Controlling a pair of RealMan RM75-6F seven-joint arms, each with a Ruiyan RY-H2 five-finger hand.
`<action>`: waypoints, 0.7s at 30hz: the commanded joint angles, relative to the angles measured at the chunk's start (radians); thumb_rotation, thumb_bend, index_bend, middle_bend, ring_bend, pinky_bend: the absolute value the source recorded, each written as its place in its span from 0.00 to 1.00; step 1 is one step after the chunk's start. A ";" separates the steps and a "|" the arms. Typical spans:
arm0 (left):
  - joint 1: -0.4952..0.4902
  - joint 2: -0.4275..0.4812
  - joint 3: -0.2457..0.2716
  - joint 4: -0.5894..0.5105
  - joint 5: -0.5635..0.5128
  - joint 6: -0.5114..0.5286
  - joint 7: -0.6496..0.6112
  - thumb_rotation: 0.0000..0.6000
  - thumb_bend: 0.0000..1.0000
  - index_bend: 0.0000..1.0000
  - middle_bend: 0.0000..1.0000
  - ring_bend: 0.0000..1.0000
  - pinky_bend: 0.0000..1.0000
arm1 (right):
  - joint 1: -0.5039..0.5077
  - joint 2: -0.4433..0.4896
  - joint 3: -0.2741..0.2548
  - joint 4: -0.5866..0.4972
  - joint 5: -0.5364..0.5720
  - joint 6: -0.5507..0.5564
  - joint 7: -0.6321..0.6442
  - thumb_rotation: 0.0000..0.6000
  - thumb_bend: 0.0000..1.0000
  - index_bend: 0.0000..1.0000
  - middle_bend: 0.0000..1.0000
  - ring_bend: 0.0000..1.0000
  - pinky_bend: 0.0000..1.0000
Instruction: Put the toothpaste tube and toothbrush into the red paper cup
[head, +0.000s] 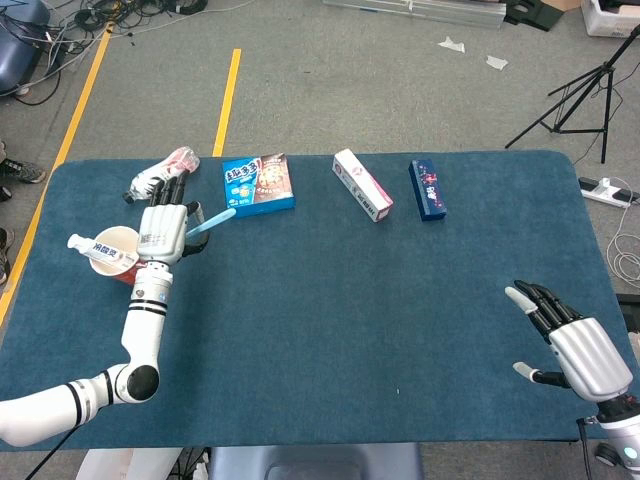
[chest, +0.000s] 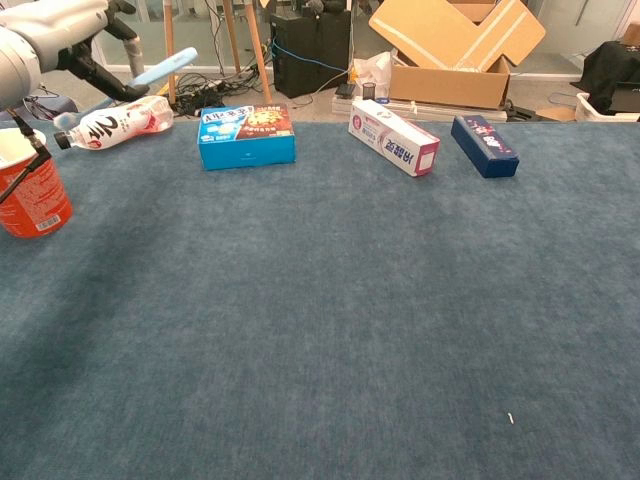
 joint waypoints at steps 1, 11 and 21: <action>0.015 0.013 -0.031 0.002 0.003 0.030 -0.052 1.00 0.35 0.61 0.00 0.00 0.00 | 0.002 0.008 -0.002 -0.013 -0.010 0.002 -0.006 1.00 0.00 0.09 0.10 0.11 0.43; 0.065 0.049 -0.063 0.032 0.000 0.028 -0.196 1.00 0.35 0.61 0.00 0.00 0.00 | 0.010 0.010 -0.003 -0.034 -0.012 -0.017 -0.033 1.00 0.00 0.09 0.10 0.11 0.43; 0.121 0.076 -0.057 0.077 -0.001 -0.011 -0.324 1.00 0.35 0.62 0.00 0.00 0.00 | 0.017 0.000 -0.003 -0.045 -0.003 -0.040 -0.057 1.00 0.00 0.09 0.10 0.11 0.43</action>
